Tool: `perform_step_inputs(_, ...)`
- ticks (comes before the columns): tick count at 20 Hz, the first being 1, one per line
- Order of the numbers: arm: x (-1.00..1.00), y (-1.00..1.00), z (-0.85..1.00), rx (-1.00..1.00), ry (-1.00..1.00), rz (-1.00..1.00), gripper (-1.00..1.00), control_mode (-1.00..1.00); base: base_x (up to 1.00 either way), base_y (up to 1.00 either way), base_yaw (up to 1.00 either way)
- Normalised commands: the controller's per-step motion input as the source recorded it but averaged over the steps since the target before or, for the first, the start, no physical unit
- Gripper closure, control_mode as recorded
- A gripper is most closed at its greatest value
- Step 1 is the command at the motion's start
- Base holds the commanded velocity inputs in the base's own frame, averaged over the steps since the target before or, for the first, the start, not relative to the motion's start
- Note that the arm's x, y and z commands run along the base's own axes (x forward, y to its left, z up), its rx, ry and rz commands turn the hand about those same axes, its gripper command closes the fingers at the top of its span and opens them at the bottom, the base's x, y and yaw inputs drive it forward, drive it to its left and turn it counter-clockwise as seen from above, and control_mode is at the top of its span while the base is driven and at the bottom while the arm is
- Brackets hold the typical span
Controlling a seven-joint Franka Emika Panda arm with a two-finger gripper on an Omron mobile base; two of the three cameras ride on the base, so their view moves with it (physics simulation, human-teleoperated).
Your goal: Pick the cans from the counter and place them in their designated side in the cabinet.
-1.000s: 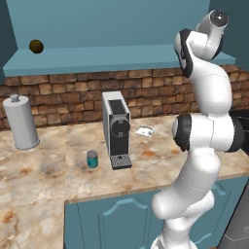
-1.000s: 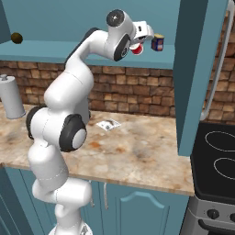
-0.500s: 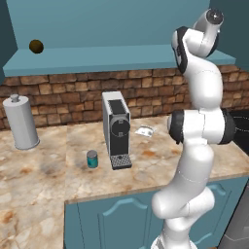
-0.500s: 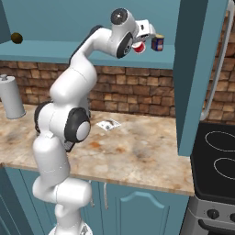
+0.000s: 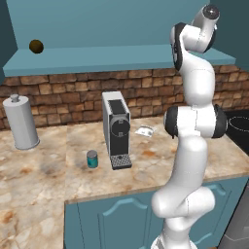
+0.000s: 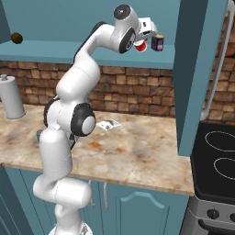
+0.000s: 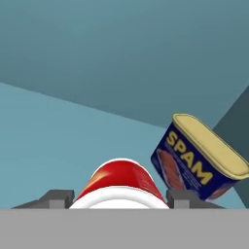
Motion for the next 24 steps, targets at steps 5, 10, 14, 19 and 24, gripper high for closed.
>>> perform_step_inputs(5, 0.00, -0.11, 0.00, 0.00, 0.02, 0.03, 1.00, -1.00, 0.00, 0.00, 0.00)
perform_step_inputs(10, -0.03, -0.06, -0.02, 0.00, 0.00, 0.04, 1.00, -1.00, 0.00, 0.00, 0.00)
perform_step_inputs(14, 0.00, 0.00, -0.08, 0.00, 0.00, 0.04, 1.00, -1.00, 0.00, 0.00, 0.00)
perform_step_inputs(19, 0.00, 0.00, -0.13, 0.00, 0.00, 0.04, -1.00, -1.00, 0.00, 0.00, 0.00)
perform_step_inputs(24, 0.04, 0.00, -0.13, -0.02, 0.00, 0.04, -1.00, -1.00, 0.00, 0.00, 0.00)
